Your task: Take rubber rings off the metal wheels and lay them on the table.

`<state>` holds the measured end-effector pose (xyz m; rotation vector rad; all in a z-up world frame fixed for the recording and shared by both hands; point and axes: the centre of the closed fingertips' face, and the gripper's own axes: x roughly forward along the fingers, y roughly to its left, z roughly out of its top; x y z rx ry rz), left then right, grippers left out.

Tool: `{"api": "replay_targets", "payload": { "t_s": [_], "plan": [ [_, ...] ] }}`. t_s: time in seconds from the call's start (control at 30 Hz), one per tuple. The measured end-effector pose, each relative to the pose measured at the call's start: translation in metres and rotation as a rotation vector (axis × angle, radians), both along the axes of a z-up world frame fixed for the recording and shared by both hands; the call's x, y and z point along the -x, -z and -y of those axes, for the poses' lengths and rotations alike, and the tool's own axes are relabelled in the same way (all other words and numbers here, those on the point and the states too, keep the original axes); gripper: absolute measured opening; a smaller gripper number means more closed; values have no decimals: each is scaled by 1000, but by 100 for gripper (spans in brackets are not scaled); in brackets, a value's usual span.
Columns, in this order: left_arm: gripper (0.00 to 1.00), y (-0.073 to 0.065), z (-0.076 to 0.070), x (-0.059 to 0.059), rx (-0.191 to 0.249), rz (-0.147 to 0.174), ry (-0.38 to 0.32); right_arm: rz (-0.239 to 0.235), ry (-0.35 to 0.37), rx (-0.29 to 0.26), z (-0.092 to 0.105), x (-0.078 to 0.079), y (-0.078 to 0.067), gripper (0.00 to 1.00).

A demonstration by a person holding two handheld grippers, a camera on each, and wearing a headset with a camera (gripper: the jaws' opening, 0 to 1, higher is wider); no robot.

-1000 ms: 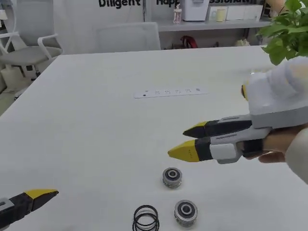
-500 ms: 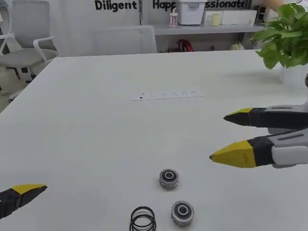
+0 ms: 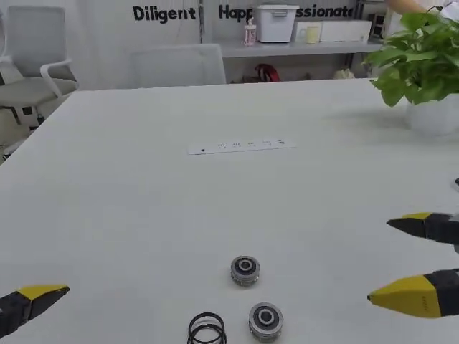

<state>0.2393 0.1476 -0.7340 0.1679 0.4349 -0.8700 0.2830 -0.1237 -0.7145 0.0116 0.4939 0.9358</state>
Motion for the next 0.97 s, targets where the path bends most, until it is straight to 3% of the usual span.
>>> {"api": "replay_targets", "payload": {
  "t_s": [0.23,0.63,0.97],
  "plan": [
    [92,10,2,0,-26,-24,0,-65,-23,81,-5,12,33,100],
    [92,25,4,2,-27,-61,-21,-100,-70,110,-16,22,49,100],
    [92,29,5,4,-20,-79,-19,-127,-74,117,-16,29,56,100]
  ]
}}
